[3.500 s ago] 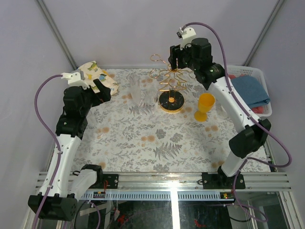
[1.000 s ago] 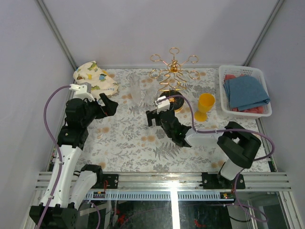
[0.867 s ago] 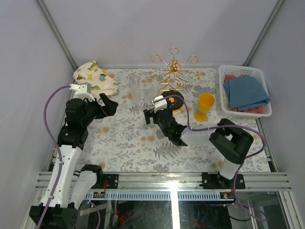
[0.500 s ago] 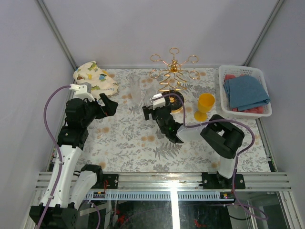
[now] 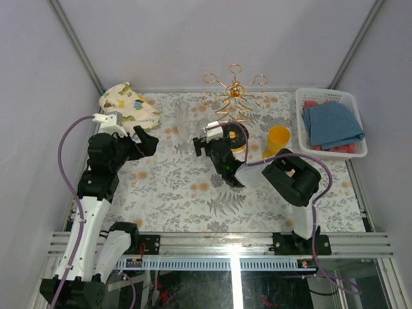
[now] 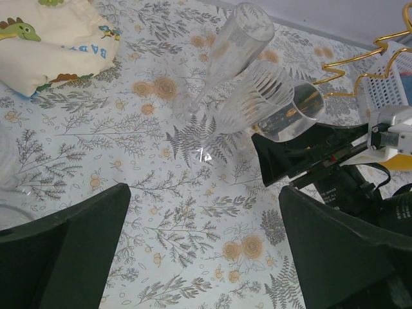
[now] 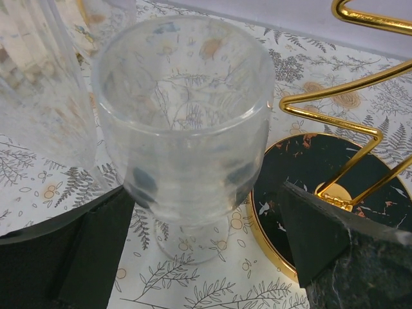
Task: Place the wine glass upside down on the wine glass rack
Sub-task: Pick up the wine glass at the center of the board.
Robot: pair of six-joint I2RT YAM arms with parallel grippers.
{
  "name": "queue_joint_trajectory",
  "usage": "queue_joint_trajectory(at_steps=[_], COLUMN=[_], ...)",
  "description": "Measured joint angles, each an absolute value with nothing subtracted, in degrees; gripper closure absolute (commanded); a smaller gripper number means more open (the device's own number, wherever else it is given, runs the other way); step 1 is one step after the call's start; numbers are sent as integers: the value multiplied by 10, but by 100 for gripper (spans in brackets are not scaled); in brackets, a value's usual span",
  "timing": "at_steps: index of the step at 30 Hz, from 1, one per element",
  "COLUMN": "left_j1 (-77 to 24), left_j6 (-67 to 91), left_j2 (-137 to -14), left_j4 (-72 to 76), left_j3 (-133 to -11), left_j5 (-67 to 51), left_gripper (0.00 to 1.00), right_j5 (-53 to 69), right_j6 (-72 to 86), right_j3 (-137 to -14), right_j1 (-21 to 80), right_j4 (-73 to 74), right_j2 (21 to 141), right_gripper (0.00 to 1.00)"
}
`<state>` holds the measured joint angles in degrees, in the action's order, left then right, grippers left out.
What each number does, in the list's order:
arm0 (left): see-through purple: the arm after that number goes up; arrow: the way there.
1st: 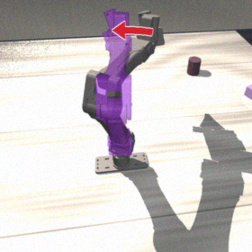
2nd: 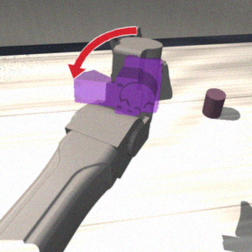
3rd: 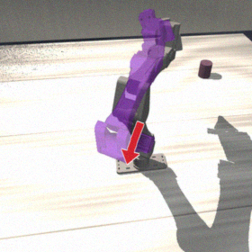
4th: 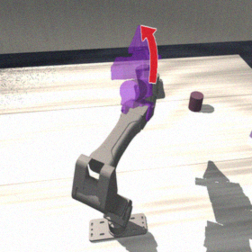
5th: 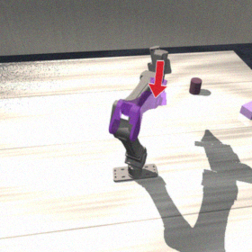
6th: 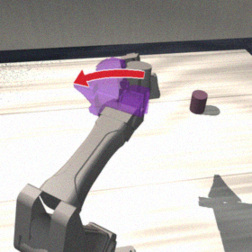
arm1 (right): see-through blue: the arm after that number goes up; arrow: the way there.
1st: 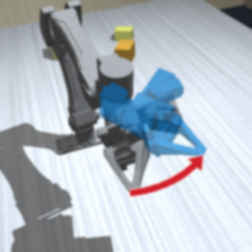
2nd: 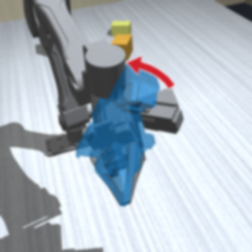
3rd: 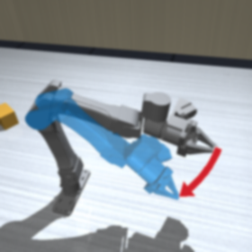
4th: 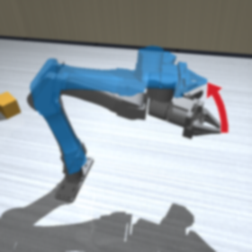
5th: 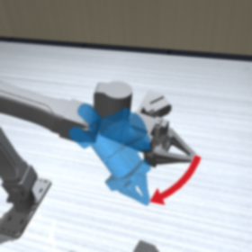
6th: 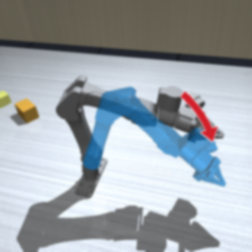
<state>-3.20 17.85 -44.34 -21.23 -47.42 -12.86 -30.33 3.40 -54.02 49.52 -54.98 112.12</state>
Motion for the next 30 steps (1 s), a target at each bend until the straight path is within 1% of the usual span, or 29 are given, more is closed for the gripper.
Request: queue_joint_trajectory(at_steps=[19, 27, 30], left_j1=[-32, -32, -32], left_j6=[178, 178, 178], left_j2=[-439, -435, -435], left_j4=[-213, -212, -212], left_j3=[-474, -474, -474], left_j5=[-124, -124, -124], left_gripper=[0, 0, 0], right_j5=[-292, -283, -275], right_j6=[6, 0, -1], right_j3=[-581, -583, -583], right_j1=[476, 475, 474], right_j4=[-573, -573, -573], right_j2=[1164, 1164, 1164], right_gripper=[1, 15, 22])
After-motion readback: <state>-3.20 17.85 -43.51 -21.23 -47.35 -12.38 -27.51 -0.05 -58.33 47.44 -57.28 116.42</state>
